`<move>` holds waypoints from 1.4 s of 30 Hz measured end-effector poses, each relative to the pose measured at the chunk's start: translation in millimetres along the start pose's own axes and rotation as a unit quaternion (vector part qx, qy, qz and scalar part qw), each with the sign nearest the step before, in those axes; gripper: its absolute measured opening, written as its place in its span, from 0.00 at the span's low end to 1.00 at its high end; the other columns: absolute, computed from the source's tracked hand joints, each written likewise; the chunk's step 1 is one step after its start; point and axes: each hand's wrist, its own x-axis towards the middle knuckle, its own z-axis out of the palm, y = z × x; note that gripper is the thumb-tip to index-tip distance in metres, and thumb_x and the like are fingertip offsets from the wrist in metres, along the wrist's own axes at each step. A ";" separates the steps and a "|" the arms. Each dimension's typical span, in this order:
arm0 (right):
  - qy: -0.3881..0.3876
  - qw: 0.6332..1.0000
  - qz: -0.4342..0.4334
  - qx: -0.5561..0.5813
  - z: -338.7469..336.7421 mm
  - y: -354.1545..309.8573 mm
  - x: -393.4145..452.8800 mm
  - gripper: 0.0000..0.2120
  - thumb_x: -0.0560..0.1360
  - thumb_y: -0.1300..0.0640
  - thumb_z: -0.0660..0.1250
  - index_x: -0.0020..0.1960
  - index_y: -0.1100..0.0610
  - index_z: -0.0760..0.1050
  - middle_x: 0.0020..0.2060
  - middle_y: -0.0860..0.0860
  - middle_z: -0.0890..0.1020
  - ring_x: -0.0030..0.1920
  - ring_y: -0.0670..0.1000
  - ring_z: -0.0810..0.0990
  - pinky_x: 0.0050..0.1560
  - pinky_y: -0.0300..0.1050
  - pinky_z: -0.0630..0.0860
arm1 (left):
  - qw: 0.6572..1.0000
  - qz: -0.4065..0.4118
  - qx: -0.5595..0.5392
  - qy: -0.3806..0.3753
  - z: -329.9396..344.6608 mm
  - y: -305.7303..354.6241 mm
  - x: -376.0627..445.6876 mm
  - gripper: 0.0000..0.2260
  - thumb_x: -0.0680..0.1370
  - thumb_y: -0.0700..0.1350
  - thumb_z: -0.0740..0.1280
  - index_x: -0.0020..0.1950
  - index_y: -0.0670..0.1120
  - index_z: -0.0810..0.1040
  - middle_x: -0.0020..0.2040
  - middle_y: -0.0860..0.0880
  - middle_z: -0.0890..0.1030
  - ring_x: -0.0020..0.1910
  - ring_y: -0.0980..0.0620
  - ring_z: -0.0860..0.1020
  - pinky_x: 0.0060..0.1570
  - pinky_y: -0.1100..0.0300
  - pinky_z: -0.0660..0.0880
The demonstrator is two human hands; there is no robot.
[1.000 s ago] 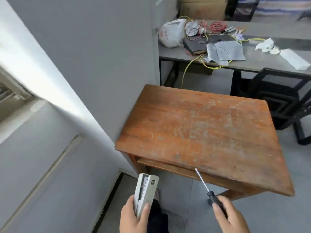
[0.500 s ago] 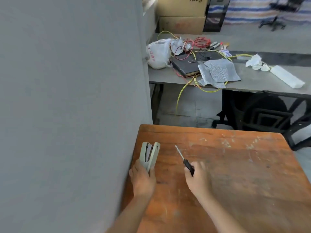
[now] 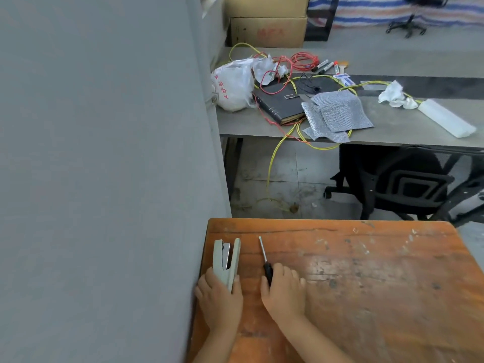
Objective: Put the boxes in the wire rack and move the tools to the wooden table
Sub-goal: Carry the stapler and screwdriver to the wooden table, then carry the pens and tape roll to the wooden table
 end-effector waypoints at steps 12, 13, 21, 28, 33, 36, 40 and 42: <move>-0.044 0.992 -0.086 0.084 -16.6 33.6 -14.4 0.20 0.75 0.51 0.59 0.64 0.59 0.64 0.59 0.55 0.74 0.61 0.54 0.70 0.64 0.47 0.67 | 0.995 -0.052 -0.084 -0.022 -26.5 -12.8 -54.2 0.29 0.74 0.48 0.64 0.70 0.41 0.55 0.71 0.38 0.61 0.71 0.41 0.58 0.71 0.46 0.58; -0.056 0.989 -0.107 0.087 -19.9 40.9 -19.8 0.20 0.76 0.51 0.59 0.64 0.59 0.64 0.59 0.55 0.73 0.62 0.54 0.70 0.64 0.46 0.66 | 0.993 -0.058 -0.106 -0.008 -27.6 -18.2 -68.3 0.27 0.73 0.46 0.65 0.69 0.41 0.59 0.70 0.37 0.63 0.70 0.39 0.60 0.69 0.45 0.60; -0.247 0.906 -0.271 0.213 -35.2 118.3 -103.8 0.16 0.63 0.43 0.61 0.50 0.40 0.74 0.42 0.44 0.79 0.47 0.33 0.74 0.47 0.21 0.68 | 0.926 -0.167 -0.314 0.127 -8.6 -78.5 -241.1 0.08 0.67 0.51 0.66 0.41 0.65 0.72 0.42 0.60 0.79 0.44 0.71 0.74 0.40 0.80 0.70; -0.426 0.800 -0.398 0.145 -18.1 142.9 -199.4 0.32 0.62 0.60 0.70 0.43 0.22 0.67 0.41 0.36 0.81 0.44 0.30 0.76 0.43 0.21 0.71 | 0.814 -0.366 -0.389 0.227 23.6 -103.9 -429.7 0.22 0.71 0.33 0.67 0.41 0.64 0.74 0.47 0.52 0.80 0.44 0.75 0.74 0.41 0.82 0.69; -0.546 0.659 -0.513 0.061 17.5 108.5 -303.9 0.19 0.71 0.64 0.67 0.56 0.46 0.69 0.48 0.42 0.75 0.48 0.26 0.71 0.46 0.18 0.67 | 0.709 -0.440 -0.405 0.374 27.1 -143.0 -527.7 0.13 0.72 0.30 0.63 0.54 0.42 0.74 0.53 0.41 0.75 0.54 0.52 0.75 0.40 0.85 0.67; -0.571 0.592 -0.567 0.040 32.6 97.8 -384.1 0.18 0.72 0.64 0.66 0.52 0.44 0.67 0.48 0.41 0.74 0.49 0.27 0.71 0.47 0.18 0.67 | 0.636 -0.444 -0.419 0.471 20.0 -173.3 -595.4 0.13 0.73 0.30 0.61 0.57 0.37 0.72 0.54 0.41 0.73 0.51 0.54 0.76 0.40 0.85 0.68; -0.586 0.527 -0.615 -0.005 50.8 115.2 -490.1 0.18 0.71 0.65 0.66 0.50 0.44 0.67 0.48 0.46 0.76 0.48 0.25 0.71 0.46 0.17 0.67 | 0.557 -0.455 -0.406 0.564 27.0 -205.4 -701.9 0.19 0.70 0.37 0.66 0.44 0.65 0.77 0.48 0.48 0.77 0.42 0.76 0.75 0.40 0.82 0.70; -0.593 0.509 -0.623 -0.025 60.0 127.1 -530.5 0.21 0.71 0.66 0.66 0.47 0.39 0.66 0.49 0.49 0.77 0.47 0.25 0.72 0.45 0.18 0.68 | 0.533 -0.477 -0.401 0.573 37.9 -216.9 -742.9 0.20 0.70 0.39 0.66 0.41 0.68 0.75 0.48 0.52 0.78 0.43 0.78 0.73 0.41 0.82 0.69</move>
